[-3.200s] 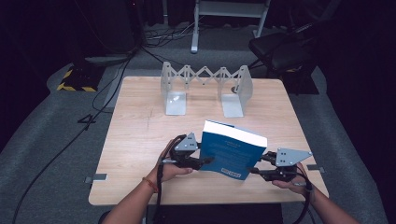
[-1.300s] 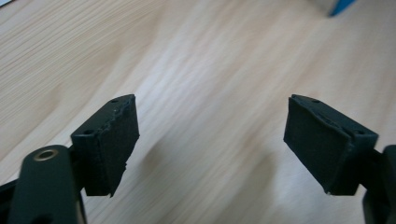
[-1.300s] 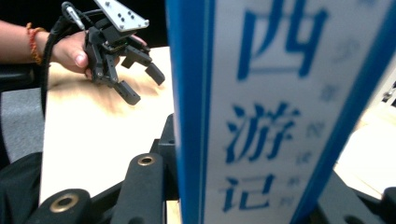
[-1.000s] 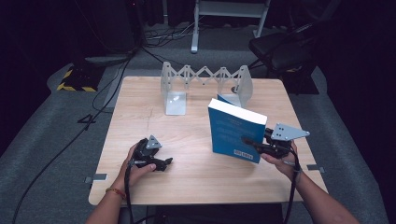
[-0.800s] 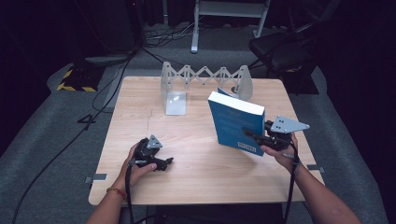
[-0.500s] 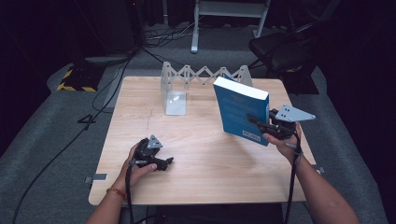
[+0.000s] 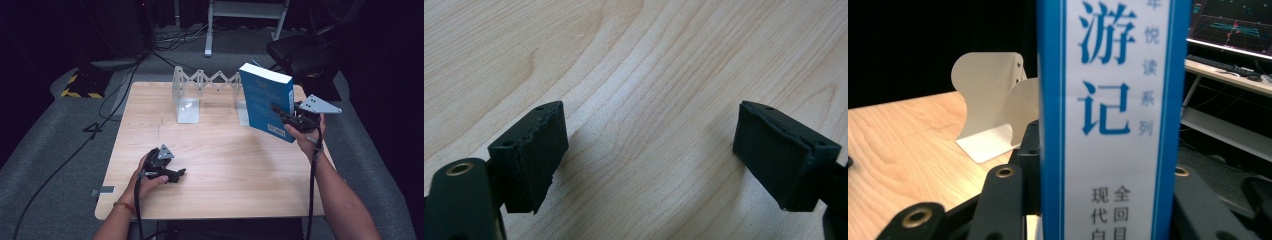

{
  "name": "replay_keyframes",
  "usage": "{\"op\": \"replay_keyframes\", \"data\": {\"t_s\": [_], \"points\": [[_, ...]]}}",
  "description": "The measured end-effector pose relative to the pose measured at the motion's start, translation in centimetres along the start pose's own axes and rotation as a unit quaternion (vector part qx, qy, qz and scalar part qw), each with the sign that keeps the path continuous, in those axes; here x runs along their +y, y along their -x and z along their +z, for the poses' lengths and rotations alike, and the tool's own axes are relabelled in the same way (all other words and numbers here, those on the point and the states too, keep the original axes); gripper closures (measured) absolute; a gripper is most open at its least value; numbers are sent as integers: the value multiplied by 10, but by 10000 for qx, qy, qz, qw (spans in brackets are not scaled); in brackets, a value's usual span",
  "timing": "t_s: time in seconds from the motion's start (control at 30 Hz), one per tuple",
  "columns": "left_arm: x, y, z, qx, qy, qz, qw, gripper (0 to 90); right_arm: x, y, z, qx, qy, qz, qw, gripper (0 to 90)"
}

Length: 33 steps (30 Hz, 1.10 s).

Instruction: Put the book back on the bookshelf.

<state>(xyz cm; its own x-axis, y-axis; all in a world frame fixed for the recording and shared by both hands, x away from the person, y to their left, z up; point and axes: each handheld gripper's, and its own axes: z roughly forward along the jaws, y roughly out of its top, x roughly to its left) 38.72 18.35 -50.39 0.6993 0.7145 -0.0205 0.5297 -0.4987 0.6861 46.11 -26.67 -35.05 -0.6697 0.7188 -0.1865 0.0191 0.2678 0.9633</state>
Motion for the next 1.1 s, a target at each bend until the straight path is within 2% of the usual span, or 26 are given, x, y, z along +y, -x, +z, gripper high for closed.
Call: {"op": "replay_keyframes", "data": {"t_s": [0.1,0.17,0.33,0.47,0.6,0.67,0.87,0.9,1.0,1.1], "points": [[0,0,0,-2,0,4,10000,147,4,1,8,-9,15,-47,10000,624],[0,0,0,-12,-3,-3,10000,147,6,3,15,-40,-10,23,10000,623],[0,0,0,-30,-5,38,10000,144,7,9,35,-262,-23,184,9995,623],[0,0,0,-59,3,42,10000,143,8,10,49,-413,-88,149,9990,623],[0,1,0,-96,18,76,9999,143,7,10,66,-511,-158,266,9982,623],[-1,1,0,-115,8,103,9999,143,5,9,73,-590,-198,241,9978,623],[-1,2,0,-137,8,116,9998,144,-3,8,91,-834,-211,432,9954,622],[-1,1,-1,-134,4,179,9998,144,-5,9,95,-964,-213,455,9941,622],[-1,2,-1,-146,3,201,9997,145,-10,10,101,-1115,-197,501,9923,622],[-2,3,-2,-170,-4,192,9997,146,-15,10,108,-1184,-173,550,9913,621]]}}
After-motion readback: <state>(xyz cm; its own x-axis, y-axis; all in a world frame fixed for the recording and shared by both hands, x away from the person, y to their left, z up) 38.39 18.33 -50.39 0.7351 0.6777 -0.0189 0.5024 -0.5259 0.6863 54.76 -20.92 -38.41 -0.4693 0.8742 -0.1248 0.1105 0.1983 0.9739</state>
